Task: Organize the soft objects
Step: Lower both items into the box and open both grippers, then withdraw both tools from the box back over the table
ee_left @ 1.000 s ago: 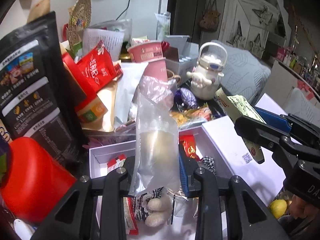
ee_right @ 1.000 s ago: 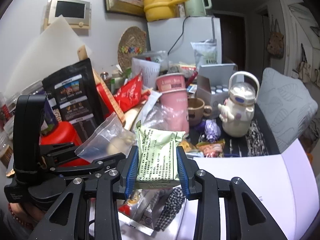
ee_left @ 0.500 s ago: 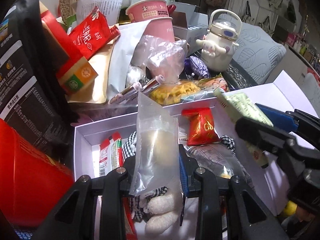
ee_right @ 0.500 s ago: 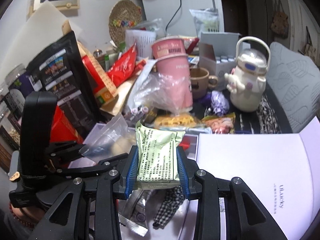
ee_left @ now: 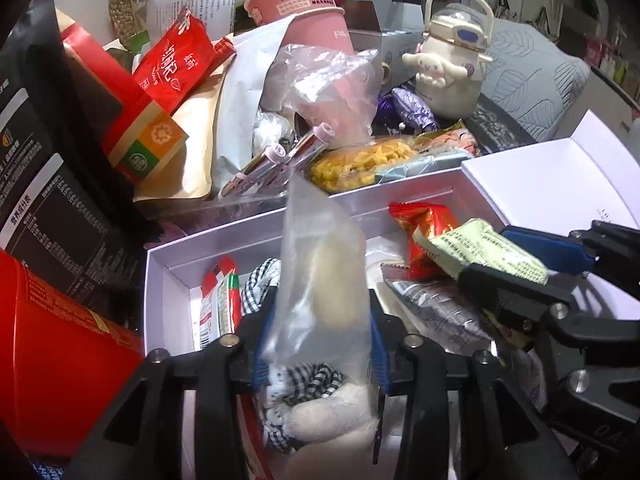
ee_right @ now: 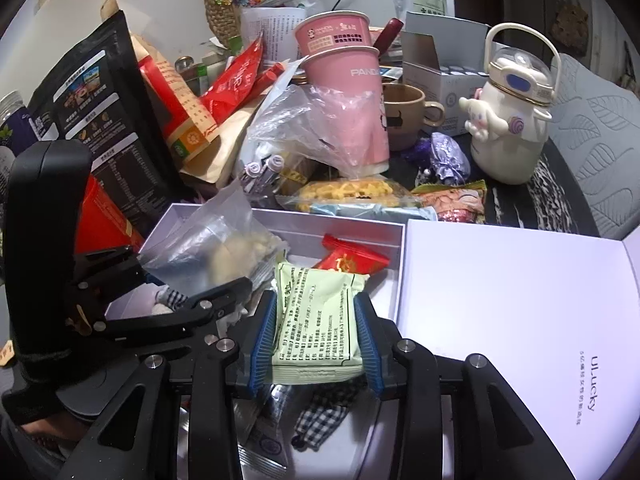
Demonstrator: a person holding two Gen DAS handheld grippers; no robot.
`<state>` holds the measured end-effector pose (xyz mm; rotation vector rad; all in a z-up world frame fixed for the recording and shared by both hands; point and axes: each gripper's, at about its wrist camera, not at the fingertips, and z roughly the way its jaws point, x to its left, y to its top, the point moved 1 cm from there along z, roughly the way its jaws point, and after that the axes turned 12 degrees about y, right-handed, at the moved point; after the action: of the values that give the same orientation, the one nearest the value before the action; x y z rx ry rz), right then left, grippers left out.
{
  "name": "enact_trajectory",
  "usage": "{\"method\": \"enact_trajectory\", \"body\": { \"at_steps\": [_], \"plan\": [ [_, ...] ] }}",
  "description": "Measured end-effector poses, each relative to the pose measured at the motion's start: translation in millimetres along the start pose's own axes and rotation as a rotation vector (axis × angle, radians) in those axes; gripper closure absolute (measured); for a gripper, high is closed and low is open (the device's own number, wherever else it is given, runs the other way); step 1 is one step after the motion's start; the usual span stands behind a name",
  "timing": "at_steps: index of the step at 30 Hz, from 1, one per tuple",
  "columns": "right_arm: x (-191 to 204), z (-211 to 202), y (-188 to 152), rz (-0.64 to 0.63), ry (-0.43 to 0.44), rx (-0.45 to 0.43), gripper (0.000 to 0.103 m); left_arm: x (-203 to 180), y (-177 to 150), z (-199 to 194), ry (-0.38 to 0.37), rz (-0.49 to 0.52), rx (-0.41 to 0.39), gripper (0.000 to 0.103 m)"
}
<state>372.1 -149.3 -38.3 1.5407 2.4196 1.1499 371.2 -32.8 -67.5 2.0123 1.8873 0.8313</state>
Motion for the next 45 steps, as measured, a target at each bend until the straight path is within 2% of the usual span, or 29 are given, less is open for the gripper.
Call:
{"method": "enact_trajectory", "body": {
  "at_steps": [3,5,12,15,23,29,45],
  "plan": [
    [-3,-1,0,0.011,0.001,0.005,0.064,3,-1,6,0.022,-0.004,0.031,0.048],
    [-4,-2,-1,0.018,0.005,0.009,0.064,6,-2,9,0.020,-0.014,0.044,0.044],
    [-5,-12,-2,0.036,0.021,-0.004,0.061,7,2,8,0.029,-0.018,0.062,0.043],
    [-5,-19,-1,0.041,0.014,-0.027,0.049,10,5,4,-0.011,-0.050,0.071,0.043],
    [8,-39,-7,0.028,-0.017,-0.079,0.049,13,3,-17,-0.014,-0.054,0.047,0.043],
    [25,-55,-6,-0.029,-0.076,-0.100,0.049,22,1,-45,-0.002,-0.065,0.003,0.043],
    [65,-123,-2,-0.066,-0.101,-0.231,0.049,34,1,-138,0.011,-0.089,-0.149,0.043]
  ]
}}
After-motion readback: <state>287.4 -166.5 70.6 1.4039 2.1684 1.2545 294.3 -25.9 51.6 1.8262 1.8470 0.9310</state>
